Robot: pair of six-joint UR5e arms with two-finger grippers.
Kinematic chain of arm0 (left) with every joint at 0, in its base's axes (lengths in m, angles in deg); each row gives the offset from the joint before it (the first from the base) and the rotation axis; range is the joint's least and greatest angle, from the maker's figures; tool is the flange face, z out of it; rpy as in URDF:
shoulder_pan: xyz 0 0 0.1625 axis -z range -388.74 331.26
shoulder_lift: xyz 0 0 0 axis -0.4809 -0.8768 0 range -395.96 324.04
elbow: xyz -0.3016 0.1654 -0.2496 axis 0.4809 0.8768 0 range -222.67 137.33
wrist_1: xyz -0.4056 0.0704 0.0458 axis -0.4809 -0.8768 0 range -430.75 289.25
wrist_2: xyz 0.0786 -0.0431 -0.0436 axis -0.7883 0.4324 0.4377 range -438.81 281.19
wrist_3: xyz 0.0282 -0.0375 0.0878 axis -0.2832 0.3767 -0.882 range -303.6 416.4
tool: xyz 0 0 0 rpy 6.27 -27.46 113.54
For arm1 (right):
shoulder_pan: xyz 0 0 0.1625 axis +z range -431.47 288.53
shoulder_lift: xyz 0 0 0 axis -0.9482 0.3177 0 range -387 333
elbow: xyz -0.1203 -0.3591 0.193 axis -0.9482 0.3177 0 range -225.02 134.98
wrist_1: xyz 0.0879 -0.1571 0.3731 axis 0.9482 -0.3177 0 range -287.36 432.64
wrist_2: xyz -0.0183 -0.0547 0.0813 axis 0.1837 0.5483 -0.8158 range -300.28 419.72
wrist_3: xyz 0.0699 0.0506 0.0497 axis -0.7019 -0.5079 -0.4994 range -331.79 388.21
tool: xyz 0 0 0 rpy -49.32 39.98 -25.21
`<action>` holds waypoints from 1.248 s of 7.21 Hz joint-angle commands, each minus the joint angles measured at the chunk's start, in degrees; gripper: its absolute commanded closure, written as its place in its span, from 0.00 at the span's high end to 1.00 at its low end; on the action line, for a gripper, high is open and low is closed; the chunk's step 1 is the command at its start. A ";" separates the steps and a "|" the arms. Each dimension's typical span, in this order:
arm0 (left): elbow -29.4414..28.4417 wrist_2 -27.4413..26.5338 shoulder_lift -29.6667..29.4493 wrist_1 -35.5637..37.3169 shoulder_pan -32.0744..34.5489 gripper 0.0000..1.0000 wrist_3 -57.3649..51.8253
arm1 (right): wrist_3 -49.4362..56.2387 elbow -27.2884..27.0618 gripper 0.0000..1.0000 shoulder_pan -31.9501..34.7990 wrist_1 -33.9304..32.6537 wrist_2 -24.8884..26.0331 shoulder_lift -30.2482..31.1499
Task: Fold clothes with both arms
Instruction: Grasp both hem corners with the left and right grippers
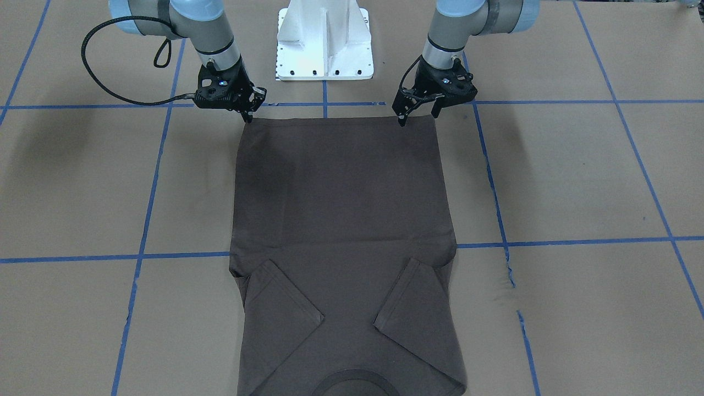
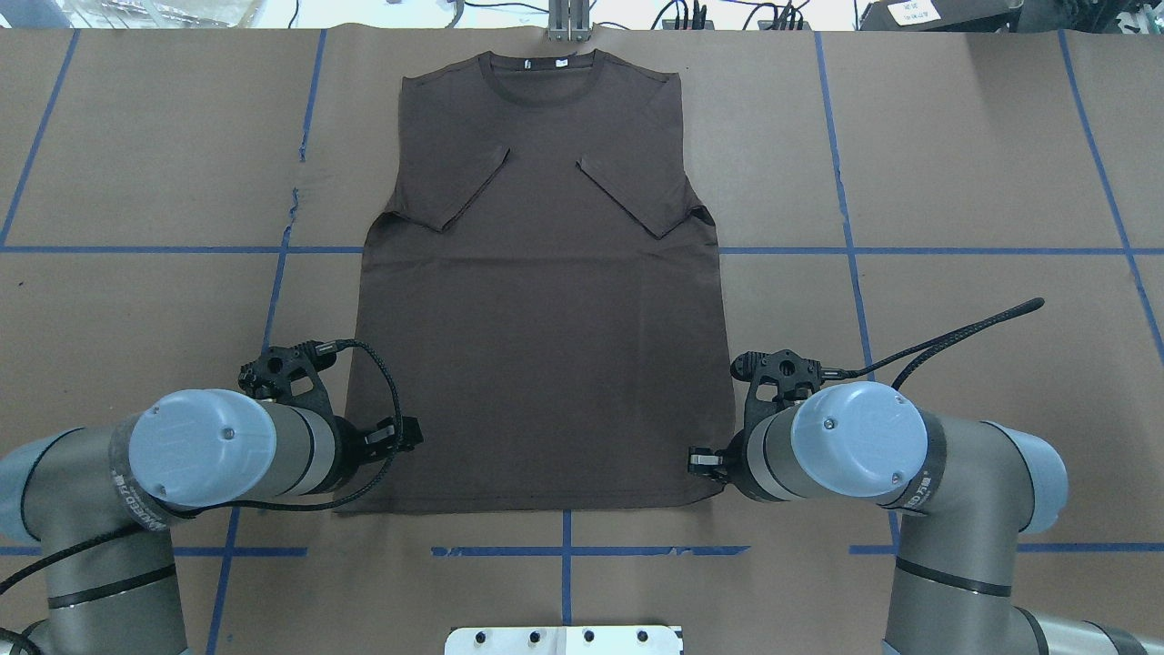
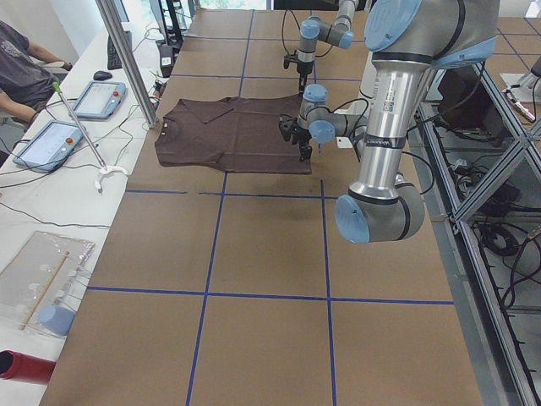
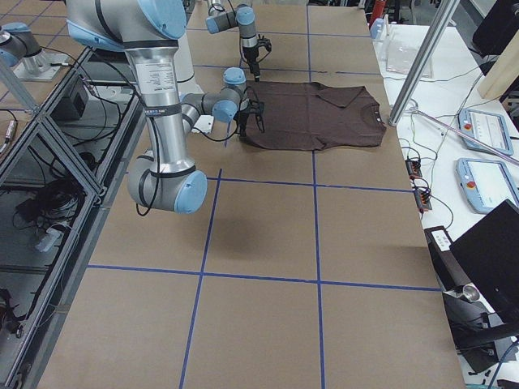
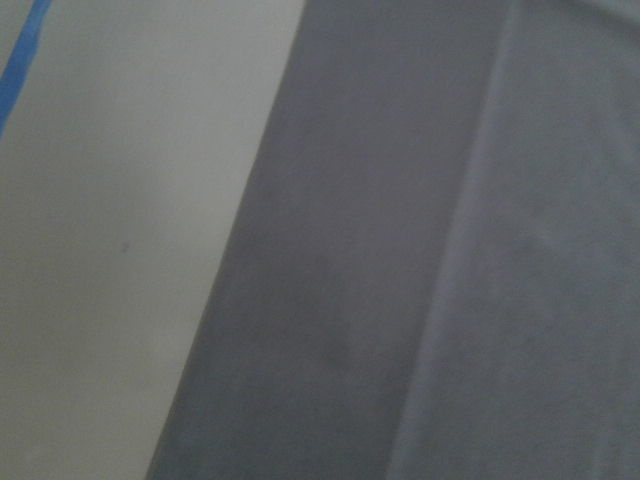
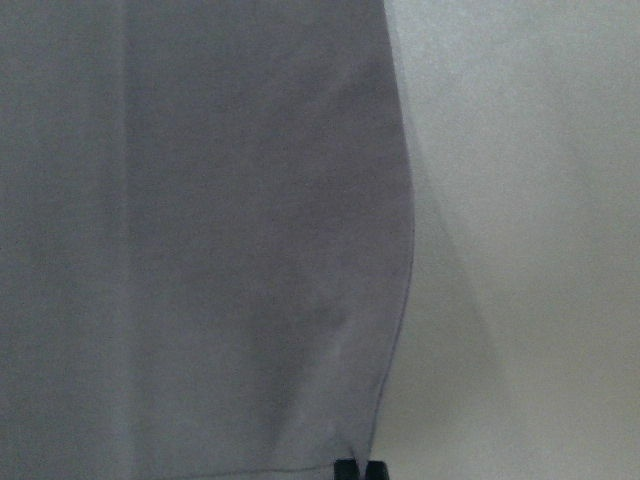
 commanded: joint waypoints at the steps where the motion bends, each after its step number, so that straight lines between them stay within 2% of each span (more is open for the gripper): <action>1: -0.49 -2.30 2.56 1.81 -1.78 0.99 0.68 | -0.16 -0.03 0.00 0.30 -0.07 0.04 -0.55; 2: -2.23 -2.22 2.76 1.47 -2.40 0.99 1.29 | -0.08 -0.03 0.00 0.39 -0.07 0.04 -0.63; 6: -2.42 -2.31 2.32 1.37 -4.95 0.96 4.36 | -0.08 -0.03 0.00 1.61 -0.16 -0.75 -0.55; 9: -2.25 -2.22 2.23 1.37 -5.83 0.83 4.81 | -0.08 -0.03 0.00 1.62 -0.25 -0.75 -0.54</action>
